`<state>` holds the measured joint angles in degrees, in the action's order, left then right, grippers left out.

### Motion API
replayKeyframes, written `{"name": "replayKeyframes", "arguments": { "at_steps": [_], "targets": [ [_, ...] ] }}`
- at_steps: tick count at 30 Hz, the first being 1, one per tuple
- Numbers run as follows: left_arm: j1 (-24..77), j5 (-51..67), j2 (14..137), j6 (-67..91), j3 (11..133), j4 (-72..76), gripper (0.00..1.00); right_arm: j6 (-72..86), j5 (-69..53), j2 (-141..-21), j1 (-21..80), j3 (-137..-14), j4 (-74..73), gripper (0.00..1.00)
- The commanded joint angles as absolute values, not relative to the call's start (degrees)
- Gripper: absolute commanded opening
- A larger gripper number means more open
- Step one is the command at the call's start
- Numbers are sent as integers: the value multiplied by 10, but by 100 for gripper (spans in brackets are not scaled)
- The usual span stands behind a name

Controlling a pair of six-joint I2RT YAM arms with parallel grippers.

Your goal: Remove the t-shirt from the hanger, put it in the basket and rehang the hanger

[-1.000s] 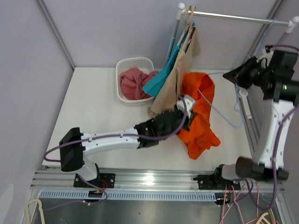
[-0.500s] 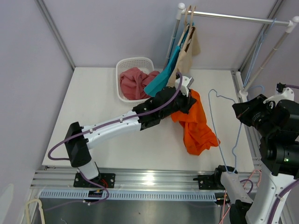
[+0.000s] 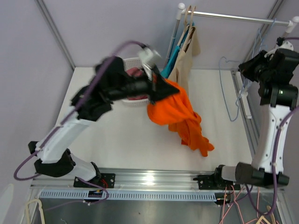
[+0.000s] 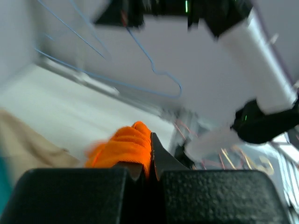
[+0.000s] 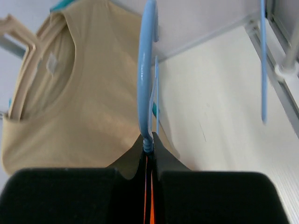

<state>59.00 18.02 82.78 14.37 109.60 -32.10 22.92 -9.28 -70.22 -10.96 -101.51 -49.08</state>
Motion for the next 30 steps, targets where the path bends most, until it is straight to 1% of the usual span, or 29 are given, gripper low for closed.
{"name": "replayKeyframes", "arguments": {
  "at_steps": [1, 3, 4, 5, 6, 8, 11, 12, 13, 14, 16, 17, 21, 23, 25, 30],
  "targets": [
    [499, 186, 804, 138, 1280, -453, 1, 214, -161, -783, -123, -1093, -414, 0],
    [464, 203, 838, 151, 1340, -464, 1, 229, -175, -790, -123, -1089, -350, 0],
    [428, 202, 847, 164, 1399, -451, 0, 237, -174, -793, -121, -1085, -329, 0],
    [407, 203, 854, 198, 1406, -433, 1, 240, -171, -800, -118, -1084, -313, 0],
    [388, 179, 860, 216, 1406, -384, 1, 238, -162, -806, -116, -1095, -297, 0],
    [342, 164, 859, 234, 1370, -323, 1, 232, -150, -839, -116, -1120, -293, 0],
    [287, 146, 876, 241, 1372, -223, 1, 209, -159, -891, -119, -1207, -322, 0],
    [272, 149, 883, 248, 1377, -198, 1, 197, -161, -922, -119, -1229, -330, 0],
    [242, 160, 902, 265, 1381, -176, 1, 193, -162, -935, -119, -1264, -341, 0],
    [230, 163, 910, 272, 1394, -131, 1, 190, -164, -944, -119, -1273, -340, 0],
    [211, 163, 923, 262, 1389, -78, 1, 185, -167, -962, -119, -1281, -324, 0],
    [207, 143, 930, 258, 1390, -48, 0, 187, -164, -968, -119, -1284, -320, 0],
    [181, 141, 975, 258, 1446, -15, 1, 197, -178, -1015, -125, -1325, -321, 0],
    [165, 142, 991, 264, 1447, -2, 1, 206, -189, -1054, -128, -1363, -326, 0],
    [153, 140, 1002, 267, 1453, 42, 1, 207, -195, -1083, -128, -1378, -322, 0],
    [142, 111, 1038, 252, 1468, 114, 1, 199, -196, -1115, -128, -1396, -300, 0]
  ]
}}
